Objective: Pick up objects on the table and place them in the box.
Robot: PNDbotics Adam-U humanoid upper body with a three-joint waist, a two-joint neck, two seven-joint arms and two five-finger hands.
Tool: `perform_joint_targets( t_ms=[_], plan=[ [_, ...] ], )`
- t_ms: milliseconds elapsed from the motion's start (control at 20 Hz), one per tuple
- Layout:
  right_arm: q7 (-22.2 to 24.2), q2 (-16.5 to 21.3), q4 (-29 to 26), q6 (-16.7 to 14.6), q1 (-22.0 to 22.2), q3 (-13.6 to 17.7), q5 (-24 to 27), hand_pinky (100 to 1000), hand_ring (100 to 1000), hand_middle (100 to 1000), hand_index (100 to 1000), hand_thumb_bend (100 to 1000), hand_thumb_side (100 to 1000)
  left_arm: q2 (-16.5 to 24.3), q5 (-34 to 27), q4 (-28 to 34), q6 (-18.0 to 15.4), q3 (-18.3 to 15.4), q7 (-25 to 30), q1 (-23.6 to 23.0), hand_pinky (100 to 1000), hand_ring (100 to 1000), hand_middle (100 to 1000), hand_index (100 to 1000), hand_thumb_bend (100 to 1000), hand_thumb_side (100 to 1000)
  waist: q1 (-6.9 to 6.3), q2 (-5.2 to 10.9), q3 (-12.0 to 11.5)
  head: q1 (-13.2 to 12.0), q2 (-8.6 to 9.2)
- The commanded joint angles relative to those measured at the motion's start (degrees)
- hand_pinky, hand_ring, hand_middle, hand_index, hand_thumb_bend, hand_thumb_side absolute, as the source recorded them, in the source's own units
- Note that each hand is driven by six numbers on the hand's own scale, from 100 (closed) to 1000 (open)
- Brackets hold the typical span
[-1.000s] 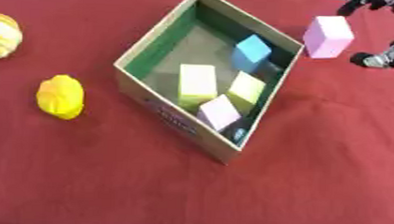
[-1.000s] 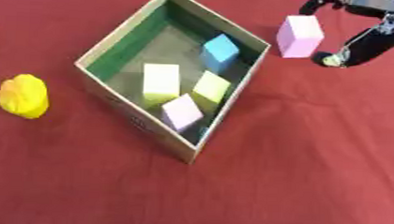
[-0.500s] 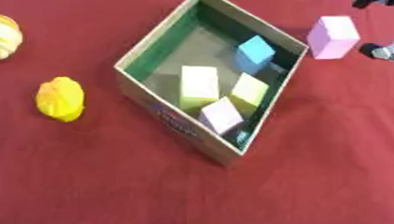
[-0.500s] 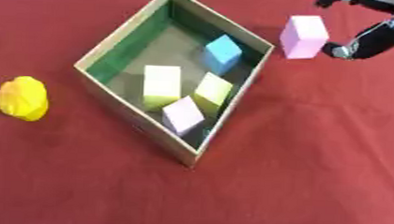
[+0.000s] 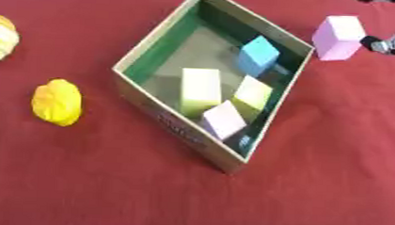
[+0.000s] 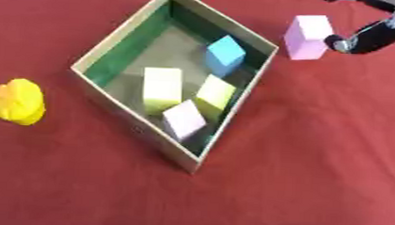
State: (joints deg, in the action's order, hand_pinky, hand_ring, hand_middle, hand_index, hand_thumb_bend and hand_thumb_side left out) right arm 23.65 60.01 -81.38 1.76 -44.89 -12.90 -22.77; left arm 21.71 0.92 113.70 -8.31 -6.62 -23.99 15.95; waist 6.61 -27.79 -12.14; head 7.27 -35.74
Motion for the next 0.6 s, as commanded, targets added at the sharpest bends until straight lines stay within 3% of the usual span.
perform_joint_targets(
  t_ms=[50,600],
  plan=[
    [0.11,1.01,1.17,-1.38,-1.43,1.30,-1.78,910,962,865,904,351,100,1.41,-0.20,0.89,-0.28,-0.43,0.06,0.70,747,555,606,772,201,507,-0.05,0.86,-0.22,0.57,1.22],
    [0.77,-1.92,7.39,-3.80,-3.88,1.71,-7.83,912,968,879,902,357,100,1.22,-0.68,0.89,-0.57,-0.39,0.09,1.29,747,552,605,771,195,514,1.30,-1.37,-2.26,1.18,2.67]
  ],
)
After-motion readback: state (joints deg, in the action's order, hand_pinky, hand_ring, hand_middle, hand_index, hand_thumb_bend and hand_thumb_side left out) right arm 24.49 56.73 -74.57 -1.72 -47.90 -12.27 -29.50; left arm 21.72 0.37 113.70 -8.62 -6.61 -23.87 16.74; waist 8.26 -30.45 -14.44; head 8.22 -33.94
